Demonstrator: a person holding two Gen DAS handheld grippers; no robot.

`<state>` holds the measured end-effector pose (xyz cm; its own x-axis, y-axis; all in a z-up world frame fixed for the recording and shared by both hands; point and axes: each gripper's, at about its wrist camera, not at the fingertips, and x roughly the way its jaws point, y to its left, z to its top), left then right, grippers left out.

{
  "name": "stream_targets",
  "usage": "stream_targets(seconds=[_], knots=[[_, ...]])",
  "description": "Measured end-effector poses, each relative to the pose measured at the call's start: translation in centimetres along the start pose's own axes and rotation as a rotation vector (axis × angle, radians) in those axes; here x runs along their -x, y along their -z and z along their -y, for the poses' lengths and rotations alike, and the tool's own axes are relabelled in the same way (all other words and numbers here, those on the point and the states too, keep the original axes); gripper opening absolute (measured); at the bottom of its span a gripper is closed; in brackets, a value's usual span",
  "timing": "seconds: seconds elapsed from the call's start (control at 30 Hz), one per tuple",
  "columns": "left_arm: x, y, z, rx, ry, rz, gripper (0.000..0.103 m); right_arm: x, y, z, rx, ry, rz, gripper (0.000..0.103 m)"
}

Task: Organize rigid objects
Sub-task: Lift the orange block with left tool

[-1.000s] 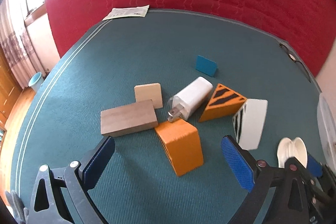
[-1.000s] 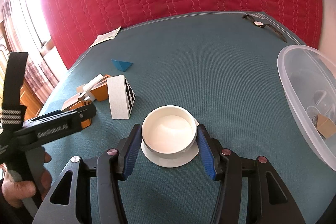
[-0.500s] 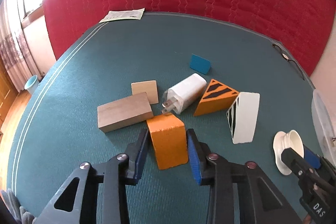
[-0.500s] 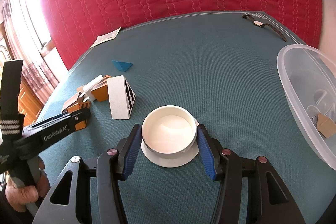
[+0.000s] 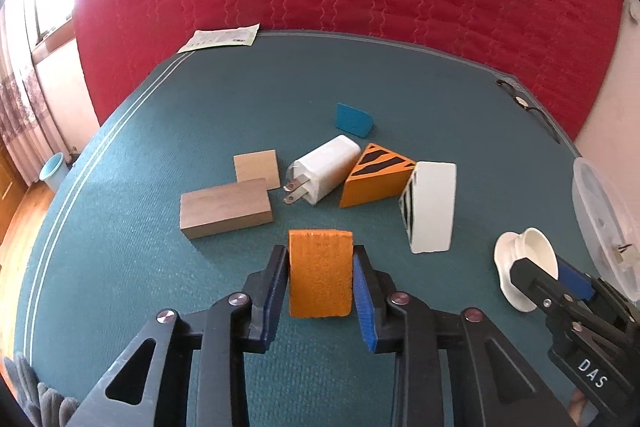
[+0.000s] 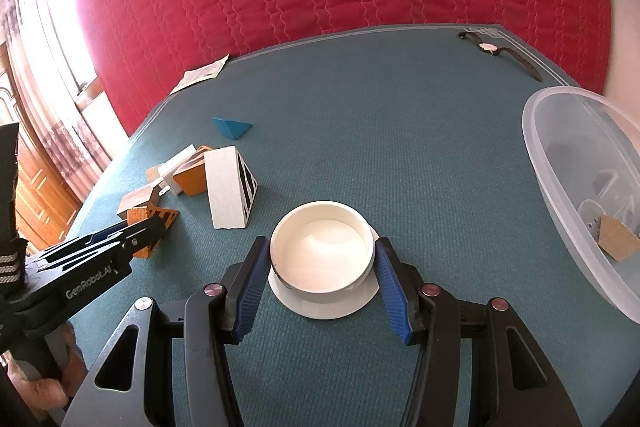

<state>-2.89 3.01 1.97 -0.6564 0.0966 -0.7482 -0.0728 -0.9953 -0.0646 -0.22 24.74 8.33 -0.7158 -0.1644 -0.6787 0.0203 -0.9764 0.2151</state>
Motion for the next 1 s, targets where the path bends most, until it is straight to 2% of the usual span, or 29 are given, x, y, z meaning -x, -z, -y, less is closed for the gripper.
stream_targets(seconds=[1.0], knots=[[2.3, 0.7, 2.9, -0.053, 0.043, 0.033, 0.031, 2.6, 0.1, 1.9, -0.027, 0.014, 0.064, 0.054]])
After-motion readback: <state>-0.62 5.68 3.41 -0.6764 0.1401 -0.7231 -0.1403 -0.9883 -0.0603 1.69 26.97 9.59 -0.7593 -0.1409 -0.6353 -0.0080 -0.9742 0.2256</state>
